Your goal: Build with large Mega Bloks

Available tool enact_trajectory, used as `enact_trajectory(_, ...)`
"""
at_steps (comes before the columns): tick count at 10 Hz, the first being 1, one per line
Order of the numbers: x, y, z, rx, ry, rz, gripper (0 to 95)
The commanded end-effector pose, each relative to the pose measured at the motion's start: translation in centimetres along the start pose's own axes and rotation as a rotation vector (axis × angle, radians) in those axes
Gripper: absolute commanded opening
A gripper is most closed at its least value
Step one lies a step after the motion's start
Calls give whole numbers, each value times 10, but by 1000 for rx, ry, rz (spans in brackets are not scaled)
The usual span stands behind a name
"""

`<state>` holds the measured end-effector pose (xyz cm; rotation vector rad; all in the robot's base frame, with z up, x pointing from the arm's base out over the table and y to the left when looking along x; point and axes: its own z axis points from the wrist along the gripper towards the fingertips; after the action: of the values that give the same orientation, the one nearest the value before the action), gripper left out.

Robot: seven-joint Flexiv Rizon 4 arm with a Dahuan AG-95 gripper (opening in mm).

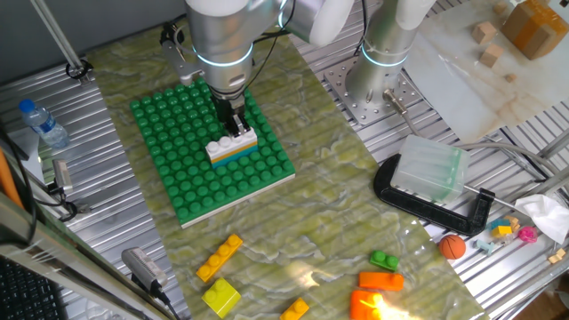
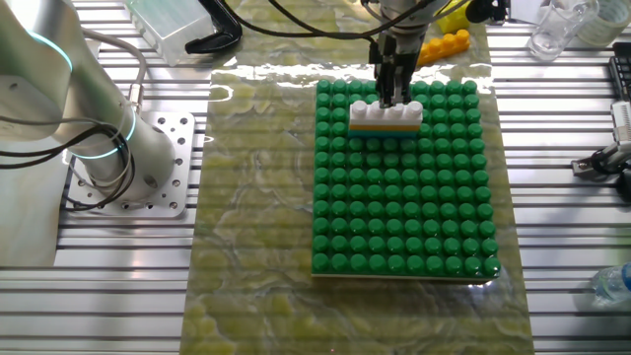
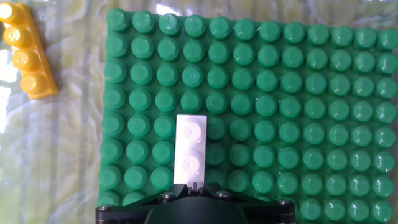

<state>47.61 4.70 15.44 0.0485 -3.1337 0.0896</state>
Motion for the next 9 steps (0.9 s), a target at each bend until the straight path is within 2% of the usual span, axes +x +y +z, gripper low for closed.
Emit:
enact_trajectory(1, -1, 0, 2, 0, 10, 4, 0)
enact_trajectory(6, -1, 0, 2, -3, 22, -2, 0)
enact_trajectory(9, -1, 0, 2, -9, 14, 10, 0)
